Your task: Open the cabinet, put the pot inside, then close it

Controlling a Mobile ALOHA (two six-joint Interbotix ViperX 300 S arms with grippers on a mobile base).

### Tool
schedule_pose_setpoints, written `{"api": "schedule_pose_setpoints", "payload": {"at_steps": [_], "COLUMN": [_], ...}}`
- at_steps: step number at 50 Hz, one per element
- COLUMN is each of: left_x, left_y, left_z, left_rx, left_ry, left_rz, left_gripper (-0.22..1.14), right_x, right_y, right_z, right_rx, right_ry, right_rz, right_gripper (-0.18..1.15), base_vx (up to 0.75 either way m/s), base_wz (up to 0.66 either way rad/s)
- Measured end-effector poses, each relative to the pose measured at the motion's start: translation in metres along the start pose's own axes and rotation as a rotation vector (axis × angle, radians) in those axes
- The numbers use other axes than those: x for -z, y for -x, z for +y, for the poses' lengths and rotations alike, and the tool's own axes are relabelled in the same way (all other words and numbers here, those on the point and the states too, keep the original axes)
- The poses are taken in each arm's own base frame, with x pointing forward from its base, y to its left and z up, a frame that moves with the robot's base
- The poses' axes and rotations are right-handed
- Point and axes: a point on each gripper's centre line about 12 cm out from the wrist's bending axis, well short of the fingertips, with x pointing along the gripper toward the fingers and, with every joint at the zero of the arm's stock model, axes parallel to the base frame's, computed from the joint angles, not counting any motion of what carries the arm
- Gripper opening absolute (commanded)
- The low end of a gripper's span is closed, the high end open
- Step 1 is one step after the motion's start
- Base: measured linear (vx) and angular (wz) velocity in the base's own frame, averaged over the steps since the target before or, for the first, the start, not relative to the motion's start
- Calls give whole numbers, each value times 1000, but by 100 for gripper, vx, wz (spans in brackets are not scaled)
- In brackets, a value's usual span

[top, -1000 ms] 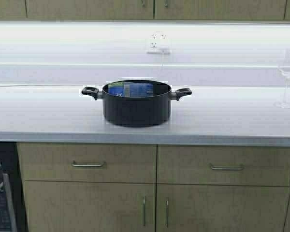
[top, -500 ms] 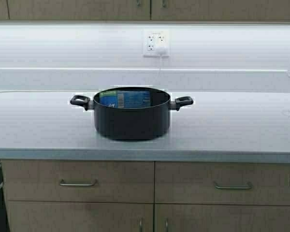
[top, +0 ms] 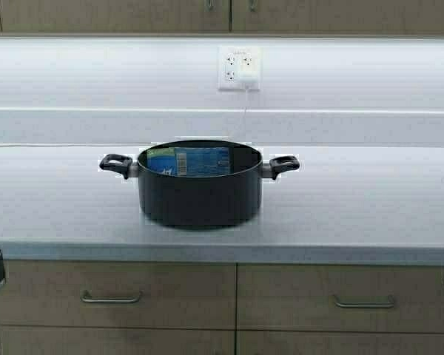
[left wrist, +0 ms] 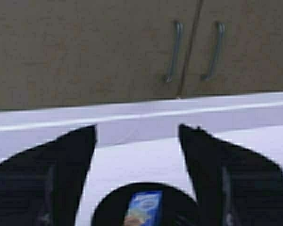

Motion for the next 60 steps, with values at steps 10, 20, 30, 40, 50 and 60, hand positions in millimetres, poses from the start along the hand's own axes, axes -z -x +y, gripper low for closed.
{"api": "schedule_pose_setpoints", "payload": {"at_steps": [10,20,30,40,50,60], "left_x": [15,48,64,77,94,105], "left_y": [-48,-106,-161,-211,-257,-285], "left_z": [-39,-45,-48,-62,-60,-58], "left_rx": [149,144,53,-49,-156,-237], "left_ry": [-40,-37,-51,-74,5,51], "left_rz": [97,104,46,-23,-51,-92], "left_gripper": [102,102,102,102,102,102], "right_x": [-12,5,16,16,28,27], "right_y": [-38,-100,-169,-230,-271,-288], "right_z": [41,68,98,115,118,111], "right_rx": [-169,-217,-246,-231,-171,-75], "right_ry": [-18,-20,-26,-3,-19,-4], "right_rz": [7,75,109,110,121,59], "right_gripper": [104,104,104,104,104,104], "base_vx": [8,4,2,1,1,1], "base_wz": [-2,-1,1,2,1,1]}}
